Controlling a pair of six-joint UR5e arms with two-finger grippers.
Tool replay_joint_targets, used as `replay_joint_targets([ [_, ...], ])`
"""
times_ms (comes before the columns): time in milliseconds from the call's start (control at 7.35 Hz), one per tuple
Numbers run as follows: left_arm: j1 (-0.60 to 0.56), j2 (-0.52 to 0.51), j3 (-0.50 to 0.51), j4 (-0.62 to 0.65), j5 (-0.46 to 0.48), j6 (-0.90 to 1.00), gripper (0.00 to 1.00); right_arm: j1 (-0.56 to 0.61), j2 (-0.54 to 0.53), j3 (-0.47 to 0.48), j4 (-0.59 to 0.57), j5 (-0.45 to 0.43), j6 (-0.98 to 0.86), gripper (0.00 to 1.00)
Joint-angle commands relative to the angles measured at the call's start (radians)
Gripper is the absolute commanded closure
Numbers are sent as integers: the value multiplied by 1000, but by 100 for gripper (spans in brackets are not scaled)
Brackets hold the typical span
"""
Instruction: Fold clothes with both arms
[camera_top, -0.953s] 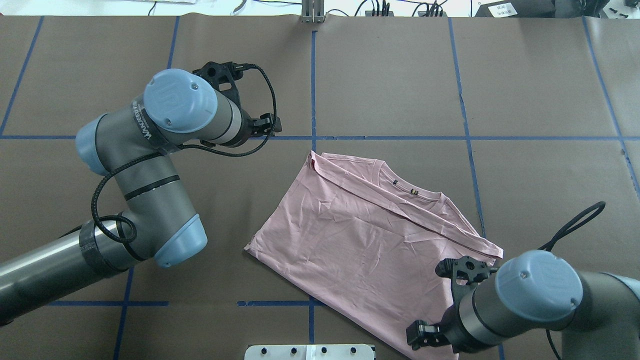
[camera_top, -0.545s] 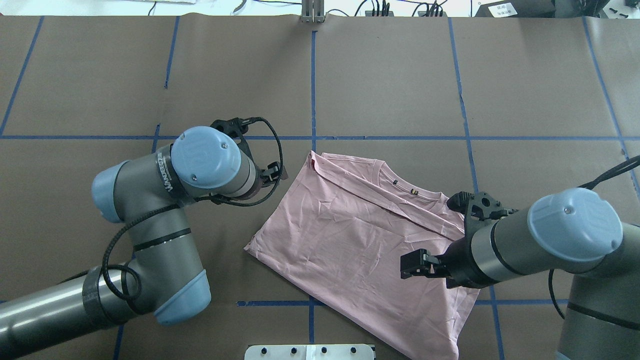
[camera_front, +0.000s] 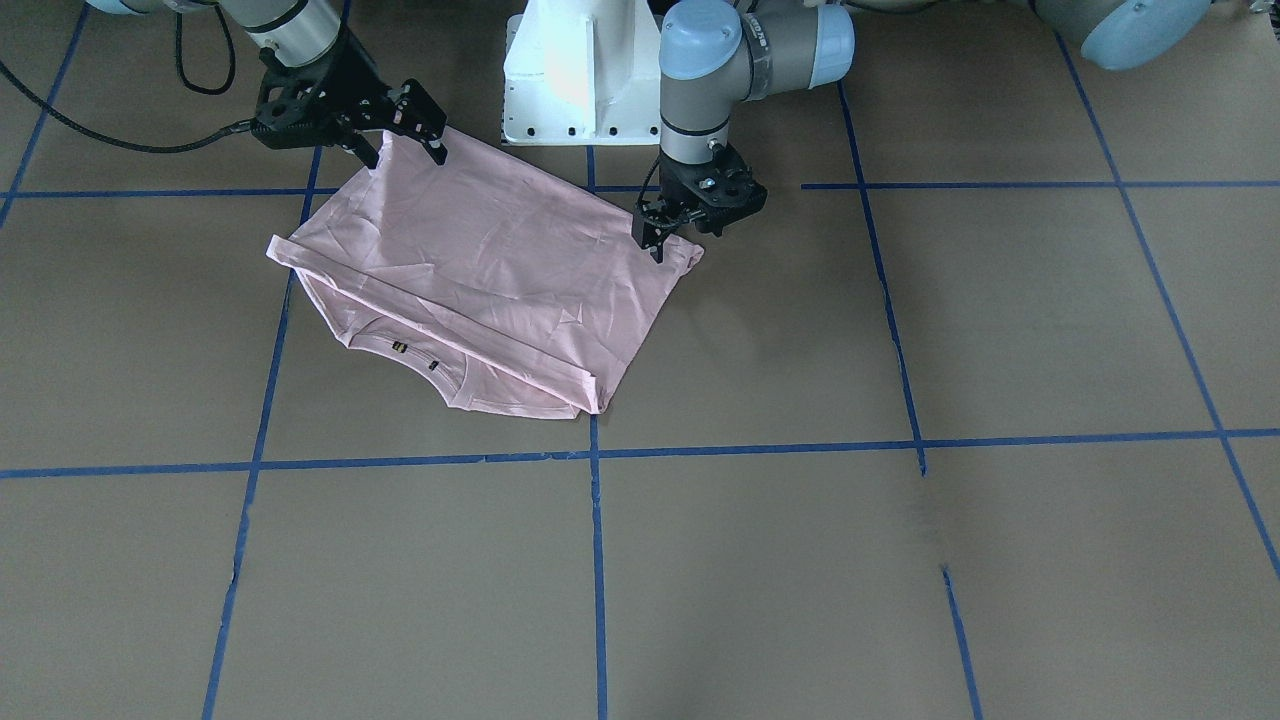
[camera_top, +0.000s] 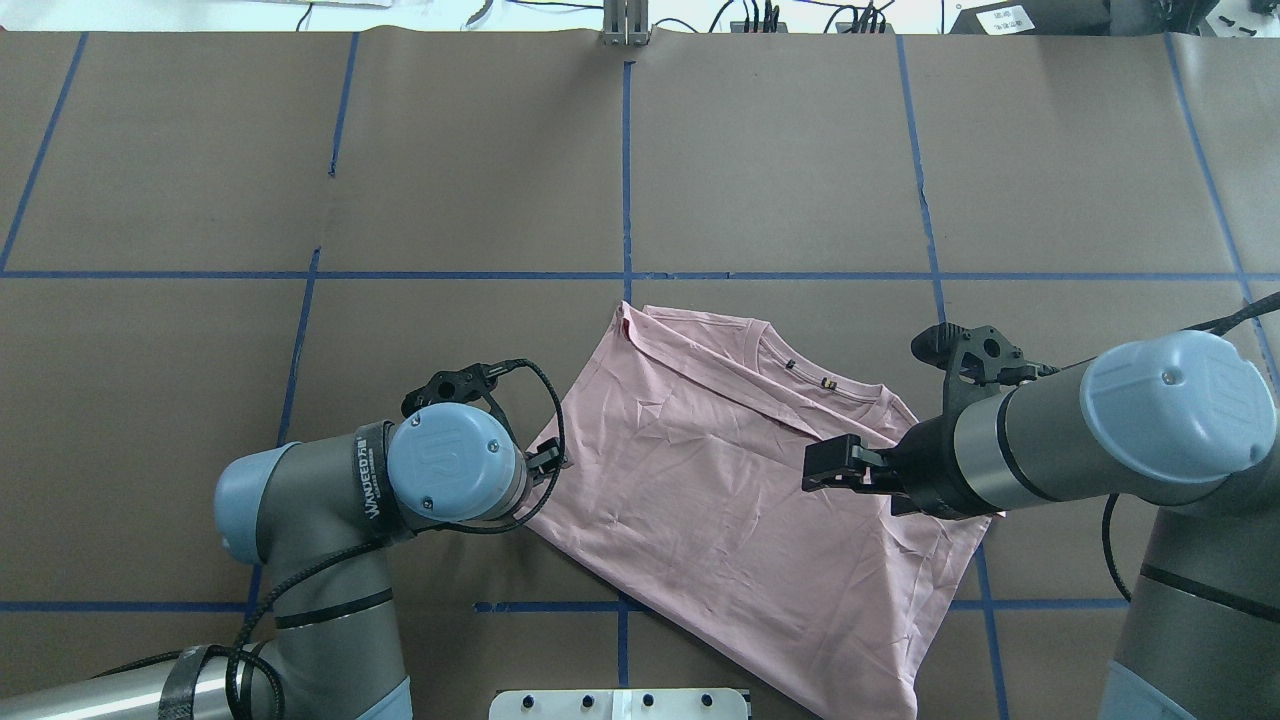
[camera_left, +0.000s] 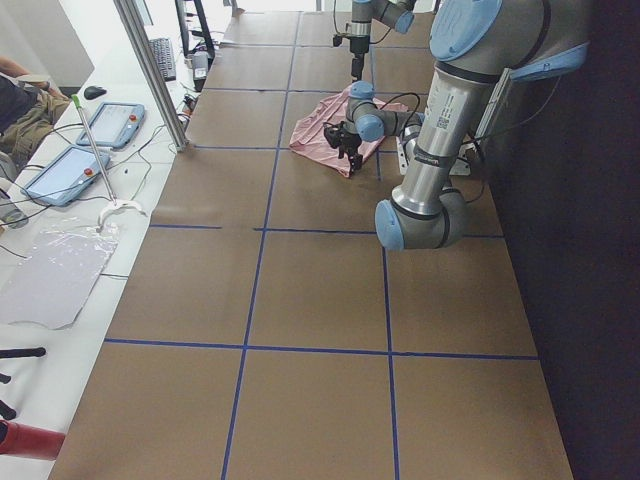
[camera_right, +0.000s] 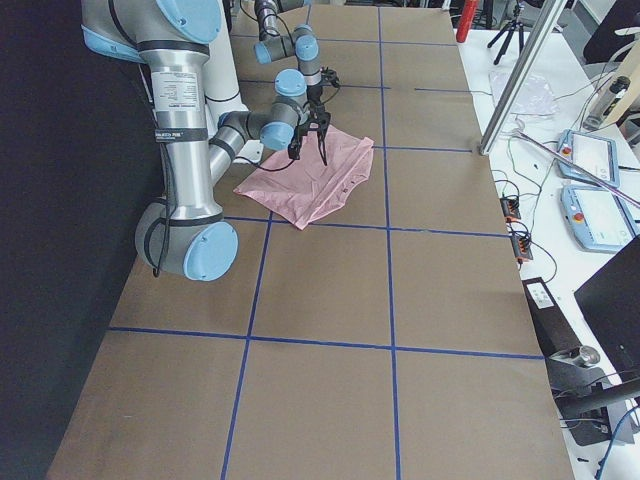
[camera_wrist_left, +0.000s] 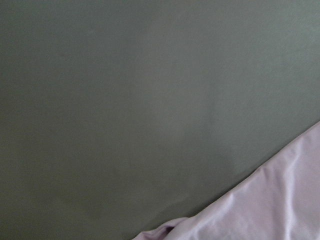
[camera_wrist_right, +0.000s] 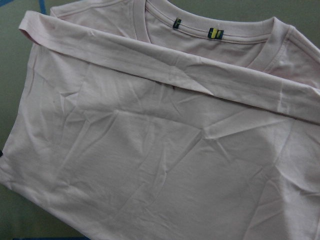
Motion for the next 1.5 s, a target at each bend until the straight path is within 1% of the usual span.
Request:
replay_joint_targets([
  [0, 6, 4, 10, -2, 1, -1, 0, 2, 1, 0, 0, -3, 0, 0],
  [408, 11, 2, 25, -2, 1, -4, 2, 6, 2, 0, 0, -3, 0, 0],
  [545, 12, 2, 25, -2, 0, -3, 7, 6, 1, 0, 0, -3, 0, 0],
  [681, 12, 2, 25, -3, 0, -4, 20, 7, 1, 0, 0, -3, 0, 0],
  [817, 12, 1, 23, -7, 0, -6, 38, 7, 1, 0, 0, -2, 0, 0],
  [1089, 12, 2, 22, -23, 1, -9, 84, 7, 1, 0, 0, -3, 0, 0],
  [1225, 12, 1, 22, -23, 0, -7, 99, 9, 1, 0, 0, -3, 0, 0],
  [1361, 12, 2, 19, -25, 0, -1, 100, 7, 1, 0, 0, -3, 0, 0],
])
